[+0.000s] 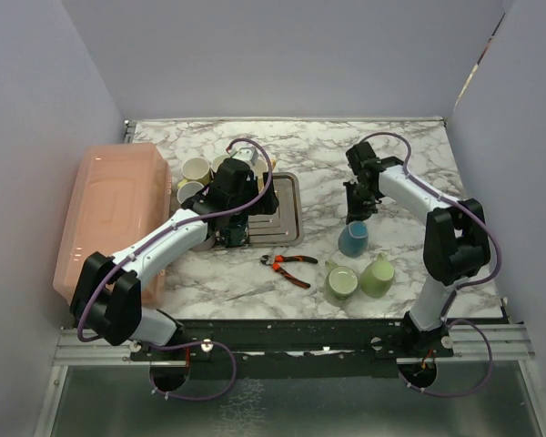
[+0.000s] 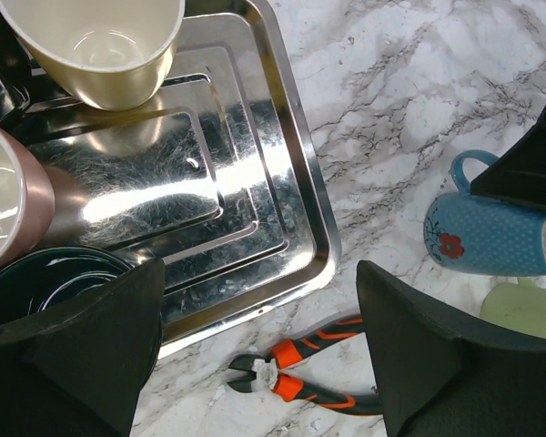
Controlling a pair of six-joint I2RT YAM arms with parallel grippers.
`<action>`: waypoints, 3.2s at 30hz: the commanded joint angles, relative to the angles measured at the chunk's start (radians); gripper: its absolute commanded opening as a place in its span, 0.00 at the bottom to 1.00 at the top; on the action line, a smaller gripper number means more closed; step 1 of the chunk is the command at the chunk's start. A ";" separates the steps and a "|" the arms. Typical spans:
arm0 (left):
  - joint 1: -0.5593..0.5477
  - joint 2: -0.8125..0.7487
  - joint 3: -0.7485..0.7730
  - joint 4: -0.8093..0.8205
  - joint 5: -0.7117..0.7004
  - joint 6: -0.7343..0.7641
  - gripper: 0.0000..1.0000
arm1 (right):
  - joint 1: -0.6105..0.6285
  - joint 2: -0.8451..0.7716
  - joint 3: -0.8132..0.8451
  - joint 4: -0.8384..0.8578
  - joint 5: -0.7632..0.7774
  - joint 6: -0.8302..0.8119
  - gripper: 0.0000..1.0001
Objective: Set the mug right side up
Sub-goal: Turn over the cup at the center of the board.
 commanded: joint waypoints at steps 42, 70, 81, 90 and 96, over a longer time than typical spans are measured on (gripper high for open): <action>0.000 0.009 0.273 0.180 0.315 -0.344 0.86 | 0.117 -0.744 -0.531 1.151 -0.390 -0.229 0.01; 0.000 0.286 0.400 -0.077 0.315 -0.376 0.56 | 0.569 -0.411 -0.515 1.420 0.501 -0.886 0.01; 0.000 0.297 0.417 -0.131 0.273 -0.338 0.51 | 0.598 -0.279 -0.479 1.491 0.632 -0.979 0.01; 0.000 0.313 0.423 -0.131 0.289 -0.334 0.51 | 0.604 -0.315 -0.481 1.504 0.526 -0.895 0.01; -0.004 0.334 0.431 -0.129 0.305 -0.332 0.40 | 0.604 -0.313 -0.477 1.500 0.490 -0.873 0.01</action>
